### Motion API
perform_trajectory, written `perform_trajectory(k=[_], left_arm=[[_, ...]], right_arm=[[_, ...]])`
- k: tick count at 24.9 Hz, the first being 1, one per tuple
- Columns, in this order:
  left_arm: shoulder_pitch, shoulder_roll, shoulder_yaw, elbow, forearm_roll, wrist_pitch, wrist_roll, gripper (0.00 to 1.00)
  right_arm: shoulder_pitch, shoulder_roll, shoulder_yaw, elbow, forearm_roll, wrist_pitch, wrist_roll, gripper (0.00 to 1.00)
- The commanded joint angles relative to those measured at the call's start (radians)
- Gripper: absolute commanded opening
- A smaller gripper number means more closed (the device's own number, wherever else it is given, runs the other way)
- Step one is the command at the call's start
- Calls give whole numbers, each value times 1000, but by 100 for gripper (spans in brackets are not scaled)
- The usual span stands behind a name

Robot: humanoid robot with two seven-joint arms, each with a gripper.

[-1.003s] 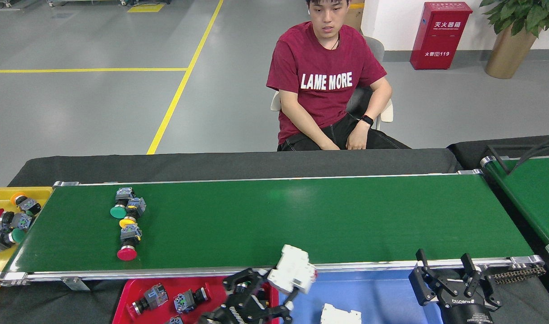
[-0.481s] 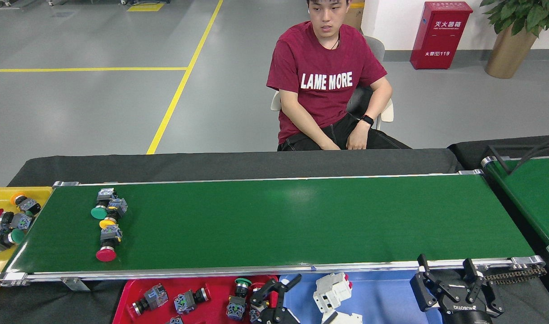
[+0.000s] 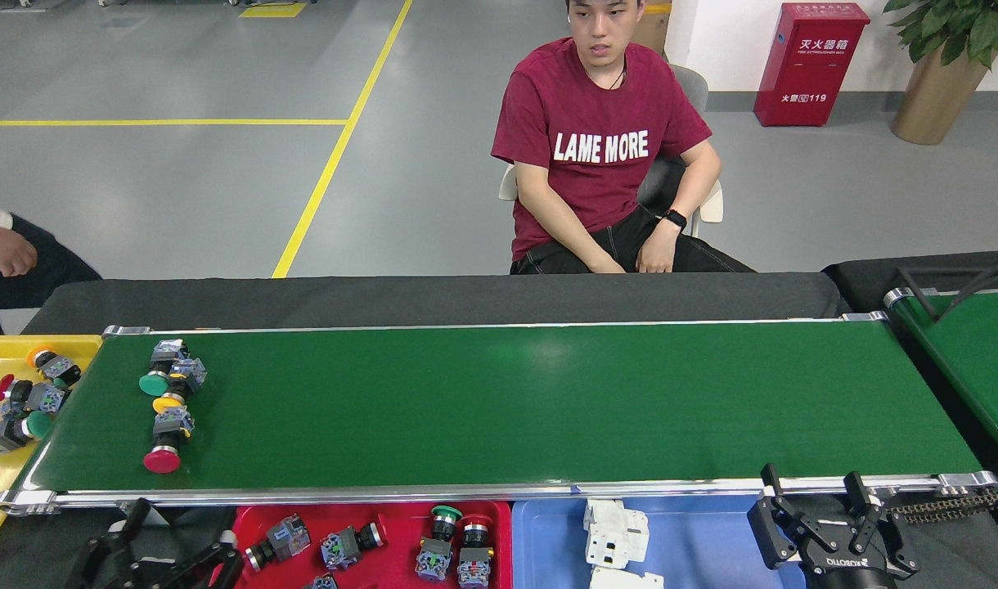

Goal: Pick switch part from conveyor to tray

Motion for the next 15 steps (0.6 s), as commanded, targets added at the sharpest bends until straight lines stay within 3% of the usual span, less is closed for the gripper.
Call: perform_trajectory(k=[1,4,9,15], left_arm=[[-5,19,6,3,15,-9,12,100],[-54,58,6,53,33,-9,6,100],[-262,148,4,332,38,6,3,100],[-402,282,-6,575,38,74,7,100]], right_arm=[[-3,-2,-7,-18,0,-4,-9,98],[-4,-2,-7,-18,-2,-6,-9,98],[-4,-2,-7,-18,-2,-7,-11,98],[-6,-4,-5,-18,-2,-9,-11,98]])
